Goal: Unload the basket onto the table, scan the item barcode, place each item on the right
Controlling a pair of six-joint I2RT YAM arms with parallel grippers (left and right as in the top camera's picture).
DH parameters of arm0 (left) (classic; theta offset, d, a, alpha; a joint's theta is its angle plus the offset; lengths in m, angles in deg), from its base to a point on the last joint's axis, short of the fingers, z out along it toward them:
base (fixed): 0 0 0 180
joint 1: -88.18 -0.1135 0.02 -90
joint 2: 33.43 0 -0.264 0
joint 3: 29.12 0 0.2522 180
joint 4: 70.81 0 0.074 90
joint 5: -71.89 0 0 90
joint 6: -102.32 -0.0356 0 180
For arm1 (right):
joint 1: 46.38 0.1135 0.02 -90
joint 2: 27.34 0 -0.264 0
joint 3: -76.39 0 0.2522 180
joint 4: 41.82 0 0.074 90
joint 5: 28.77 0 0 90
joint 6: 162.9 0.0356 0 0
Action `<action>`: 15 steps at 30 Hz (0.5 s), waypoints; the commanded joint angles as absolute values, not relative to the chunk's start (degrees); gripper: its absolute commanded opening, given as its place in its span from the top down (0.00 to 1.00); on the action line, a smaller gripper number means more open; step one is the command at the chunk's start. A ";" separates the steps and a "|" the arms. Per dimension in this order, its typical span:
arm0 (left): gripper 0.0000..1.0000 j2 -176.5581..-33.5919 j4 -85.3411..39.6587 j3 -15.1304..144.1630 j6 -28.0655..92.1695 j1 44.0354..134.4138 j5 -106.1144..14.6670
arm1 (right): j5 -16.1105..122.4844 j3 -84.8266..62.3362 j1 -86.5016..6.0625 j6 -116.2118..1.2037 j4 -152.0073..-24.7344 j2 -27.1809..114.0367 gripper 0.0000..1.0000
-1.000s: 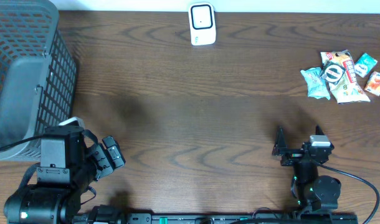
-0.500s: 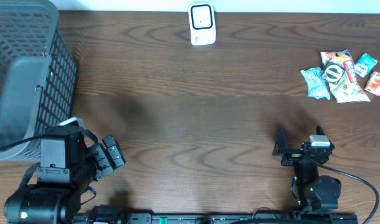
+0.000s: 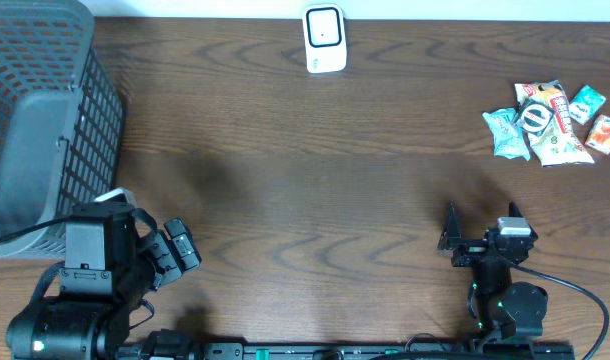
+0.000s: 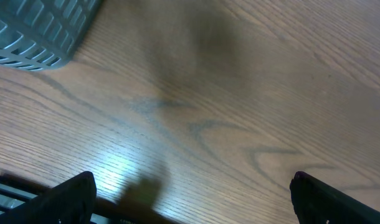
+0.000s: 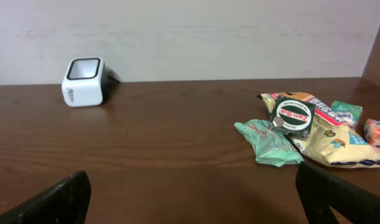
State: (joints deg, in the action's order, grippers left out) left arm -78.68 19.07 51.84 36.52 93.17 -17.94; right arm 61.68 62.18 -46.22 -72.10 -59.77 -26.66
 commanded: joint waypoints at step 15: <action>0.02 -78.70 19.22 51.88 36.85 93.30 -17.62 | 61.72 62.31 -46.83 -71.80 -59.92 -27.03 0.01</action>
